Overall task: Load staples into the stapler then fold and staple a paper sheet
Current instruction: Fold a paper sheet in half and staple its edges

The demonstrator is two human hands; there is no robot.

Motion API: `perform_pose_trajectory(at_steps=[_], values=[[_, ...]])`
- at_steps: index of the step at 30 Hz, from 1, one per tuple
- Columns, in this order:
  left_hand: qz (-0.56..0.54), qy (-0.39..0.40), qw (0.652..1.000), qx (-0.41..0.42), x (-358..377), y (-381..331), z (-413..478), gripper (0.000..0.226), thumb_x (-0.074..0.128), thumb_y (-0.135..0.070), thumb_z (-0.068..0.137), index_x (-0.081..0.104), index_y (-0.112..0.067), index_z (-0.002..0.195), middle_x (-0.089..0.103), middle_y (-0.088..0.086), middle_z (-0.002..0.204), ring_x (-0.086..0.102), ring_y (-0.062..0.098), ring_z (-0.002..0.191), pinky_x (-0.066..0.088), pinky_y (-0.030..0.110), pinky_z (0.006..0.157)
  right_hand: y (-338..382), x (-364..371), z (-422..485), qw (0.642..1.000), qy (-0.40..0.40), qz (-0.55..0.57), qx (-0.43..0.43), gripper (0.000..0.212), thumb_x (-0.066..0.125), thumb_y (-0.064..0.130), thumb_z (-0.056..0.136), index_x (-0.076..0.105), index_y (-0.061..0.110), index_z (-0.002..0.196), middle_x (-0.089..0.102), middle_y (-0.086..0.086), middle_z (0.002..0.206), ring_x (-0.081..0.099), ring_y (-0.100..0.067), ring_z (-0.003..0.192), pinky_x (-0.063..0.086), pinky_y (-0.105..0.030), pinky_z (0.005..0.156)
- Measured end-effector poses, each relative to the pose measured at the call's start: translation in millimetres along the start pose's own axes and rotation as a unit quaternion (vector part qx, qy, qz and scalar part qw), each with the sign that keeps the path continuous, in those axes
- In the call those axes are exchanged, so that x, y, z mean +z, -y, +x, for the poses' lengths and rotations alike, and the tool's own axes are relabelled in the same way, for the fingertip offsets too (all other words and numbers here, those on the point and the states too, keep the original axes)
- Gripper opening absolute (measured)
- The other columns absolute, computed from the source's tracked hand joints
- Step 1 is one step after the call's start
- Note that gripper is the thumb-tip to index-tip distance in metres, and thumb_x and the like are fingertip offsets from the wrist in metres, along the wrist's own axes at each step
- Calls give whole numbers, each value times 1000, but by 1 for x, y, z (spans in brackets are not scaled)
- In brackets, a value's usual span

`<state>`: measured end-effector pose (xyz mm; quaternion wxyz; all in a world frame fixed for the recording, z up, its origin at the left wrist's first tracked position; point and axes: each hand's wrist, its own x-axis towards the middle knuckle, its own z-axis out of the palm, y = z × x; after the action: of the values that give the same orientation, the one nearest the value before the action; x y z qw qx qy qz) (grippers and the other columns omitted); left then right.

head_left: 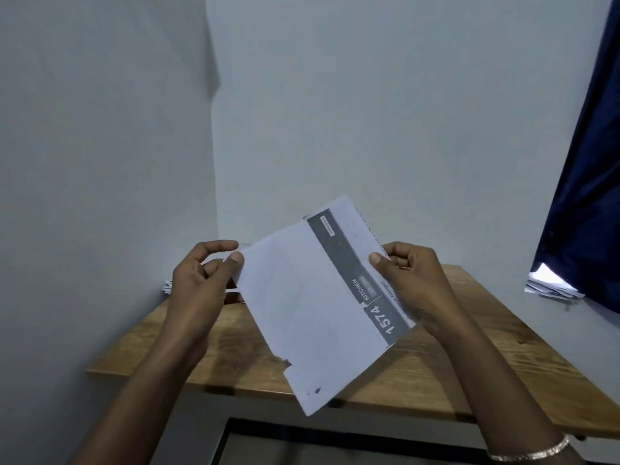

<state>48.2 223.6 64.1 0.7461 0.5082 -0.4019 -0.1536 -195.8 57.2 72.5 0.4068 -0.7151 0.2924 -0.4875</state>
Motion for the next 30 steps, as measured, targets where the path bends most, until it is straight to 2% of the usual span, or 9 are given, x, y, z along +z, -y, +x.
perform_pose_trajectory(at_steps=[4, 8, 13, 18, 21, 24, 26, 28, 30], values=[[19, 162, 986, 18, -22, 7, -9, 38, 48, -11, 104, 63, -37, 127, 71, 12, 99, 71, 21, 77, 60, 32, 62, 1, -18, 11, 992, 33, -122, -4, 14, 69, 29, 94, 77, 20, 89, 80, -1, 77, 74, -15, 67, 56, -34, 71], [99, 297, 950, -5, -36, 17, -21, 50, 40, 2, 105, 67, -33, 129, 67, -11, 128, 74, 22, 100, 62, 32, 67, -12, -16, 29, 962, 92, -259, -6, 16, 65, 29, 97, 76, 20, 89, 73, -8, 74, 59, -14, 65, 42, -28, 64], [378, 231, 882, 164, -28, 43, -29, 40, 73, -6, 87, 73, -33, 116, 64, -6, 115, 66, 4, 98, 57, 26, 67, -46, 26, 42, 925, 229, -302, -9, 14, 67, 25, 96, 75, 15, 92, 61, 0, 71, 49, -10, 64, 38, -25, 62], [396, 248, 866, 179, -29, 60, -21, 2, 77, -20, 87, 78, -19, 89, 74, -6, 104, 68, 11, 95, 48, 25, 77, -58, 69, 65, 898, 232, -367, -72, 19, 70, 30, 93, 77, 13, 96, 73, -4, 86, 64, -22, 83, 50, -34, 80], [404, 205, 879, 149, -34, 73, -17, 14, 64, -34, 93, 67, -26, 82, 72, -10, 77, 63, -1, 72, 46, 26, 64, -54, 91, 70, 878, 188, -427, -108, 26, 68, 37, 94, 73, 25, 115, 74, 4, 114, 62, -21, 111, 45, -44, 101], [389, 157, 901, 112, -34, 85, -19, 22, 66, -21, 95, 60, -26, 74, 68, -12, 67, 63, 1, 68, 44, 17, 61, -47, 88, 67, 917, 193, -327, -120, 30, 63, 39, 98, 73, 18, 116, 74, 0, 116, 66, -21, 107, 50, -45, 98], [381, 128, 909, 110, -35, 90, -21, 33, 66, -16, 95, 52, -30, 69, 64, -21, 63, 59, -4, 64, 35, 10, 54, -45, 72, 52, 954, 233, -184, -47, 45, 60, 56, 94, 76, 17, 110, 78, -2, 107, 72, -18, 96, 55, -39, 87], [372, 108, 917, 96, -36, 93, -21, 31, 65, -17, 96, 53, -28, 70, 64, -25, 64, 58, -4, 61, 34, 12, 51, -51, 49, 30, 953, 287, -85, 47, 62, 51, 76, 83, 77, 27, 111, 77, 1, 111, 71, -12, 95, 52, -29, 83], [355, 89, 929, 56, -38, 96, -17, 19, 63, -20, 97, 62, -19, 78, 69, -14, 64, 62, 0, 59, 43, 25, 54, -66, 30, 7, 939, 330, -31, 90, 57, 52, 79, 80, 74, 38, 114, 75, 8, 118, 69, -10, 104, 53, -30, 91]])
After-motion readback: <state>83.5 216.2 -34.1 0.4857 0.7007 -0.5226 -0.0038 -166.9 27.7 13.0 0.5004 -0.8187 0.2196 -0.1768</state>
